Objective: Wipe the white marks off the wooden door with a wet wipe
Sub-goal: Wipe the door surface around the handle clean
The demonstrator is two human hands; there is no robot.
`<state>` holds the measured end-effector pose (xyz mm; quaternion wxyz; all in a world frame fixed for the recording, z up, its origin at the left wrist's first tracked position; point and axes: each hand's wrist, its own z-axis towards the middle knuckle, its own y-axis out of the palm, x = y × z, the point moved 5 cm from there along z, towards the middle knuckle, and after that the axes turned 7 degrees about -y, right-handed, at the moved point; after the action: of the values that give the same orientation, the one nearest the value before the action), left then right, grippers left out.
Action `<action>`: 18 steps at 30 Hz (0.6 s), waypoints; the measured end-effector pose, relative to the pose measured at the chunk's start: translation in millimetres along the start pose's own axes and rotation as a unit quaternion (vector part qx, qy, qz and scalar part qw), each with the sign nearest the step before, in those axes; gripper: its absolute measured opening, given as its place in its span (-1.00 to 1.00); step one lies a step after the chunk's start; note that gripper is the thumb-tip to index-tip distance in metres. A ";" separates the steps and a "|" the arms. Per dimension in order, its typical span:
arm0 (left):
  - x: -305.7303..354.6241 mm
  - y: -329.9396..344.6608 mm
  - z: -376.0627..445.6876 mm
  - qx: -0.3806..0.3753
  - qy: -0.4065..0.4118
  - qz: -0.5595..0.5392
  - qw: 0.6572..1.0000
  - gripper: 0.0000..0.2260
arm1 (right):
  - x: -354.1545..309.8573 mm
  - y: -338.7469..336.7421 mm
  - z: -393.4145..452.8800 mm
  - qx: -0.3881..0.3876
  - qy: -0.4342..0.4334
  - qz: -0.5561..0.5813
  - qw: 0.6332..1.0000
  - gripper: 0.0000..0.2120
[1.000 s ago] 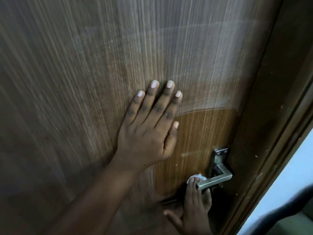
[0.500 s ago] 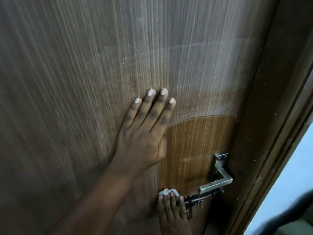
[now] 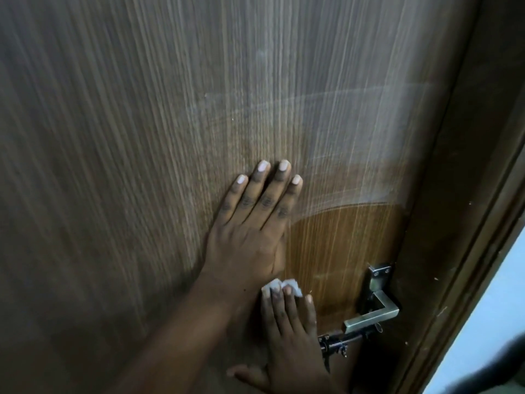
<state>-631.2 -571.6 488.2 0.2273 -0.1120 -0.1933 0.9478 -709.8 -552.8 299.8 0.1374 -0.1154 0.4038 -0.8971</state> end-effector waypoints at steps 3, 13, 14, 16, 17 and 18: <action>2.4 -0.9 0.7 -0.018 -0.003 -0.002 1.000 -0.54 | 0.6 -26.4 41.9 -0.005 0.016 0.021 1.000 0.13; 2.9 -1.3 3.5 0.014 -0.004 0.012 1.000 -0.51 | 131.0 -86.8 46.1 0.056 0.212 0.058 0.974 0.06; 3.4 -1.7 3.9 0.018 -0.005 0.013 1.000 -0.51 | 146.1 -89.6 44.6 0.064 0.231 0.073 0.968 0.04; 3.9 -1.6 4.0 0.023 -0.006 0.015 1.000 -0.51 | 158.6 -88.0 41.9 0.061 0.238 0.099 0.964 0.03; 3.8 -1.5 3.7 0.023 -0.008 0.014 1.000 -0.51 | 158.3 -85.0 39.7 0.055 0.238 0.099 0.965 0.04; 3.7 -1.5 3.5 0.025 -0.011 0.013 1.000 -0.52 | 156.5 -80.6 35.5 0.047 0.241 0.101 0.964 0.04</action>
<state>-634.9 -569.6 491.5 0.2159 -0.0989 -0.1707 0.9563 -857.3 -579.3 398.8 0.1309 0.1521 0.3915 -0.8980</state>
